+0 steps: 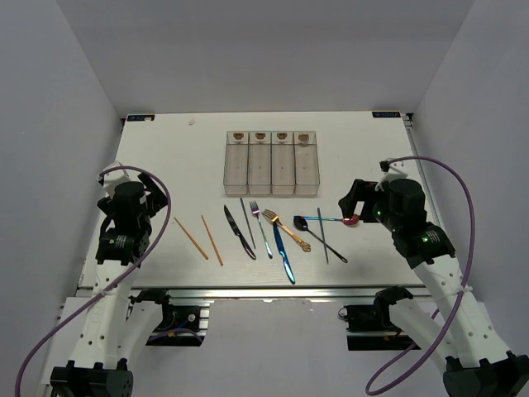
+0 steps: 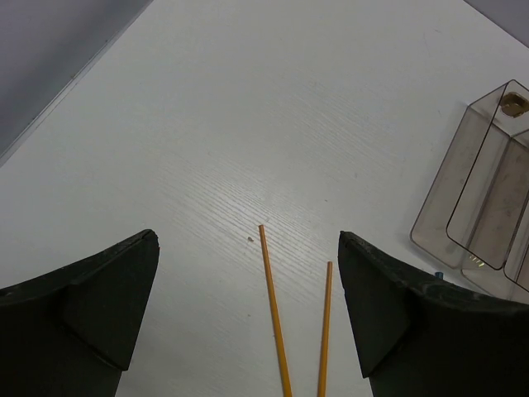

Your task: Sort the eating utensils into containers

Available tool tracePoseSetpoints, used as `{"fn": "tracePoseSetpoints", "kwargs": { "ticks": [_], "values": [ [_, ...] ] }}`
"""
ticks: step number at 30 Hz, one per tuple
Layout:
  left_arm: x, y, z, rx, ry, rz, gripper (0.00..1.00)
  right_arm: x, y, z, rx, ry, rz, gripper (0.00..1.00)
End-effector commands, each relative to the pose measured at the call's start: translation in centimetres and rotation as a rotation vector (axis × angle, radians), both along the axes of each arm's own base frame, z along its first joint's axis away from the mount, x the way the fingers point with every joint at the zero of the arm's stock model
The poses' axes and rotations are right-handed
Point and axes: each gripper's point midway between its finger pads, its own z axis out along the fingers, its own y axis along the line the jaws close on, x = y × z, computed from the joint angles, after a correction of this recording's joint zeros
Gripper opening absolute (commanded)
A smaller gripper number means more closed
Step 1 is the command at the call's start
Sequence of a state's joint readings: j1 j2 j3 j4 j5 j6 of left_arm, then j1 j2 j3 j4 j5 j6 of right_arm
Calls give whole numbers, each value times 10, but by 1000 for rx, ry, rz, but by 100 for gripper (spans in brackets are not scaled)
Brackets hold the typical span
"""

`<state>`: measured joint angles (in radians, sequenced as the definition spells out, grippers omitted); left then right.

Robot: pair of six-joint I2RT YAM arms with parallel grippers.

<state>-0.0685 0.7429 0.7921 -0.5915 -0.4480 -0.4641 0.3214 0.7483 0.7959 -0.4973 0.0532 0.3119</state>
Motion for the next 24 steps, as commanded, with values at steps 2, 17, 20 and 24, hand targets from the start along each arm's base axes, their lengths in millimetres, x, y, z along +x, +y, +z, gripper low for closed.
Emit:
{"fn": "tracePoseSetpoints", "kwargs": {
  "ticks": [2, 17, 20, 24],
  "values": [
    [1, 0, 7, 2, -11, 5, 98, 3, 34, 36, 119, -131, 164, 90],
    [6, -3, 0, 2, 20, -14, 98, 11, 158, -45, -262, 103, 384, 79],
    [8, -5, -2, 0, 26, -27, 98, 12, 177, -81, -364, 171, 410, 61],
    [9, -8, -3, -5, 29, -45, 98, 21, 188, -106, -449, 182, 465, 43]
  ]
}}
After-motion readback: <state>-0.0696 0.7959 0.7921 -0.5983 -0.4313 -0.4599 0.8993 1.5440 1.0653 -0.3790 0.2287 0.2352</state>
